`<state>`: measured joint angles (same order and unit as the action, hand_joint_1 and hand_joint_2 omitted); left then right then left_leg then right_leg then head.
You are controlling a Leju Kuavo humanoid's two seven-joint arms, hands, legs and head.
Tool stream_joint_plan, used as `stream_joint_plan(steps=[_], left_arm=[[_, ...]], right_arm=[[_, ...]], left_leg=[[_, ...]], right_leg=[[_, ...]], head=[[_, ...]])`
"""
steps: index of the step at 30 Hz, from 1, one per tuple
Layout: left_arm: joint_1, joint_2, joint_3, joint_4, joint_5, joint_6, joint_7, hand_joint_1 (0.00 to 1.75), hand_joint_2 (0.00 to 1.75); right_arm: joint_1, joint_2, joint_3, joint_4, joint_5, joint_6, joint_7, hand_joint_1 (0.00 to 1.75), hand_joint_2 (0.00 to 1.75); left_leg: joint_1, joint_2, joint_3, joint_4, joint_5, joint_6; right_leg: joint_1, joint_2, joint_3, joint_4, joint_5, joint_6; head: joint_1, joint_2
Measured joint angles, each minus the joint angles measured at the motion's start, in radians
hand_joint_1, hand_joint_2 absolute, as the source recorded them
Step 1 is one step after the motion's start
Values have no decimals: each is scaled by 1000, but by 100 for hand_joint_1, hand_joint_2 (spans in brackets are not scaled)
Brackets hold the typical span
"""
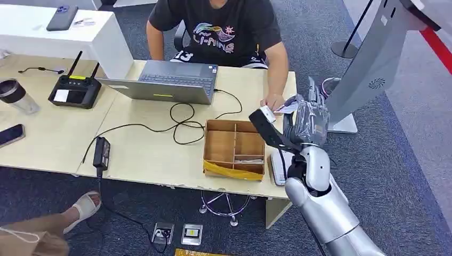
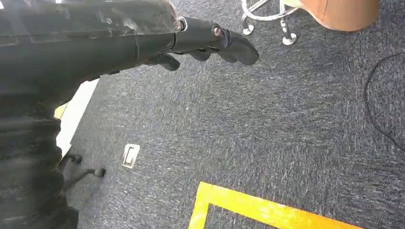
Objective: Pass the card to the sensor for recognition and then transmit it.
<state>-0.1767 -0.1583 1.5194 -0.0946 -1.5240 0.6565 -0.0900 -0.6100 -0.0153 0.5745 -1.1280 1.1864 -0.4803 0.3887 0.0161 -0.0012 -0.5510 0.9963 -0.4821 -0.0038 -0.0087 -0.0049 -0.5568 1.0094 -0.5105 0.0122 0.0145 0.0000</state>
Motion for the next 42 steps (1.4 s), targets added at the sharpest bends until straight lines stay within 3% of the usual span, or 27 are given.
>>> stream_joint_plan(steps=[9, 22, 29, 42], left_arm=[[0, 0, 0, 0, -1, 1, 0, 0, 175], [0, -8, 1, 0, 3, 27, 15, 0, 175], [-1, -1, 3, 0, 3, 24, 23, 0, 175], [-1, -1, 4, 0, 3, 25, 31, 0, 175]], right_arm=[[34, -4, -11, -7, 6, 18, 0, 175, 175], [92, -14, -35, 13, -19, 4, -42, 175, 175], [89, 2, -34, 100, -40, -25, -73, 175, 175], [84, 23, -22, 191, -57, -18, -90, 175, 175]], left_leg=[[0, 0, 0, 0, 0, 0], [0, 0, 0, 0, 0, 0], [0, 0, 0, 0, 0, 0], [0, 0, -1, 0, 0, 0]], right_leg=[[0, 0, 0, 0, 0, 0], [0, 0, 0, 0, 0, 0], [0, 0, 0, 0, 0, 0], [0, 0, 0, 0, 0, 0]], head=[[0, 0], [0, 0], [0, 0], [0, 0]])
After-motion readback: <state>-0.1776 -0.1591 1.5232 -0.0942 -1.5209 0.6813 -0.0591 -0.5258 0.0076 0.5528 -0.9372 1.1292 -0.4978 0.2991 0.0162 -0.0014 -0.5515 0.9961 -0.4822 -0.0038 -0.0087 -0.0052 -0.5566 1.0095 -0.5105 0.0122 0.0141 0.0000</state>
